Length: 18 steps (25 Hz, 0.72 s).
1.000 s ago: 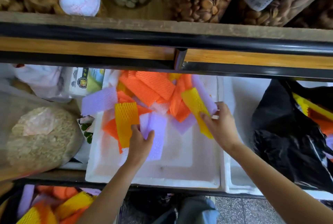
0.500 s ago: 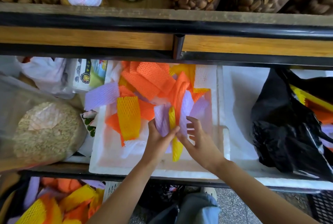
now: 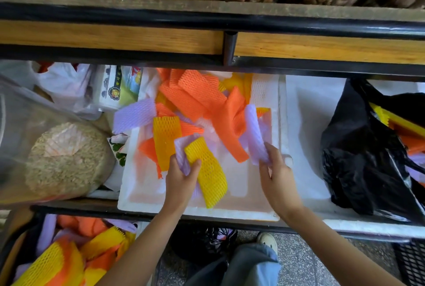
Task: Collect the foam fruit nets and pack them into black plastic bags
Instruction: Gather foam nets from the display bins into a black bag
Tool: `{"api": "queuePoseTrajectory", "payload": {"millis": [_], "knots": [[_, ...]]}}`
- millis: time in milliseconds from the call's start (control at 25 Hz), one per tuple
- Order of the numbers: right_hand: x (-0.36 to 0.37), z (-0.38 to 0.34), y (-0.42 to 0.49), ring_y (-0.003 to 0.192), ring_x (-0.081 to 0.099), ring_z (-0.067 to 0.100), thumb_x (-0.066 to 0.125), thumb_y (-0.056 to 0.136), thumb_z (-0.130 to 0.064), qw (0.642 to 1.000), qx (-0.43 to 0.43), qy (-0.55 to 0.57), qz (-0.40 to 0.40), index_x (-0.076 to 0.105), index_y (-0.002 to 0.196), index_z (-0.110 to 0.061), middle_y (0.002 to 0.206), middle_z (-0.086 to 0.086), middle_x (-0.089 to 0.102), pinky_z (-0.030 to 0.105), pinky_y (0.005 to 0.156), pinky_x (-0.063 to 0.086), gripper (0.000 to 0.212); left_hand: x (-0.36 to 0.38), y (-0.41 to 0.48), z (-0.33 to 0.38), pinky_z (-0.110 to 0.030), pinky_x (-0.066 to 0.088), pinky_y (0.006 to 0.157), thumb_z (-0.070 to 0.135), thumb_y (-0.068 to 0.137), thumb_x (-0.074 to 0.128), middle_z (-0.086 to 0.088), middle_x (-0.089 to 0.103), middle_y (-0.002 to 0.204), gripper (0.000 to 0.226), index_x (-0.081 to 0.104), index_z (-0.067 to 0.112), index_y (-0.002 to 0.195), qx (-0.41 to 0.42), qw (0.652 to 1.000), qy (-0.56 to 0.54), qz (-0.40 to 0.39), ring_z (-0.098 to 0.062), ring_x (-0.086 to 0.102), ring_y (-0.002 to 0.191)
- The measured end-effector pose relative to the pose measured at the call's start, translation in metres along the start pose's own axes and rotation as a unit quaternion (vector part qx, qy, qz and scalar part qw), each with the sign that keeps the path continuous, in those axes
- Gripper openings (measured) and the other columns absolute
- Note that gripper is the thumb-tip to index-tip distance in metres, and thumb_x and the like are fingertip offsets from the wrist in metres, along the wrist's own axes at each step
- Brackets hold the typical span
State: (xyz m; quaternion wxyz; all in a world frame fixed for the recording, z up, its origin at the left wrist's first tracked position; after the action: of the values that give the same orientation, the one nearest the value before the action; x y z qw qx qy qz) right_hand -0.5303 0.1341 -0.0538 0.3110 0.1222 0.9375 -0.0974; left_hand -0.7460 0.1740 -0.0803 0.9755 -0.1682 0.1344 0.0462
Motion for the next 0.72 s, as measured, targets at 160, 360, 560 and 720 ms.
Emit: {"api": "queuePoseTrajectory", "payload": {"millis": [160,360,560,720], "knots": [[0.039,-0.022,-0.024,0.117,0.049,0.014,0.047,0.093,-0.005,0.985,-0.136,-0.01,-0.102,0.038,0.141,-0.017,0.13,-0.002,0.052,0.008,0.096,0.032,0.051,0.008,-0.01,0.004,-0.021,0.035,0.068,0.025,0.094,0.053,0.003,0.042,0.081,0.023,0.039,0.008,0.1,-0.044,0.997,-0.057,-0.006,-0.011,0.045,0.078],[0.062,-0.028,-0.036,0.13,0.036,0.002,0.037,0.093,-0.056,0.954,-0.197,-0.003,-0.225,0.045,0.137,-0.014,0.141,-0.01,0.04,0.01,0.108,0.024,0.062,0.005,-0.012,0.003,-0.013,0.047,0.072,0.029,0.071,0.074,0.001,0.057,0.105,0.053,0.045,0.013,0.113,-0.044,0.989,-0.11,-0.093,-0.002,0.058,0.094],[0.072,-0.009,0.004,0.105,0.058,0.014,0.058,0.092,-0.018,0.986,-0.078,0.013,-0.146,0.051,0.124,-0.009,0.119,0.002,0.057,0.038,0.094,0.046,0.035,-0.041,-0.006,-0.01,-0.008,0.044,0.052,-0.007,0.082,0.065,0.0,0.055,0.087,0.029,0.045,0.012,0.092,-0.064,0.994,-0.092,0.016,0.002,0.057,0.072],[0.114,0.005,0.036,0.126,0.04,0.029,0.061,0.09,-0.023,0.966,-0.017,-0.121,-0.227,0.033,0.139,-0.004,0.135,0.014,0.041,0.034,0.102,0.032,0.059,-0.076,-0.01,-0.021,-0.011,0.046,0.061,-0.002,0.082,0.066,0.005,0.058,0.091,0.03,0.048,0.02,0.09,-0.049,0.993,-0.081,0.069,-0.001,0.055,0.079]]}}
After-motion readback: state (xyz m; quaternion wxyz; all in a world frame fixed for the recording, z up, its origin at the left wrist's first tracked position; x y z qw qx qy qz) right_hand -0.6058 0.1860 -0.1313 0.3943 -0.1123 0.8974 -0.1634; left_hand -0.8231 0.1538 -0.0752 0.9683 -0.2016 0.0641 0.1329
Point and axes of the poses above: each hand's wrist, its own y-axis towards the middle knuckle, its own x-axis out of the palm, z = x × y, the point moved 4 cm from there along y, towards the middle knuckle
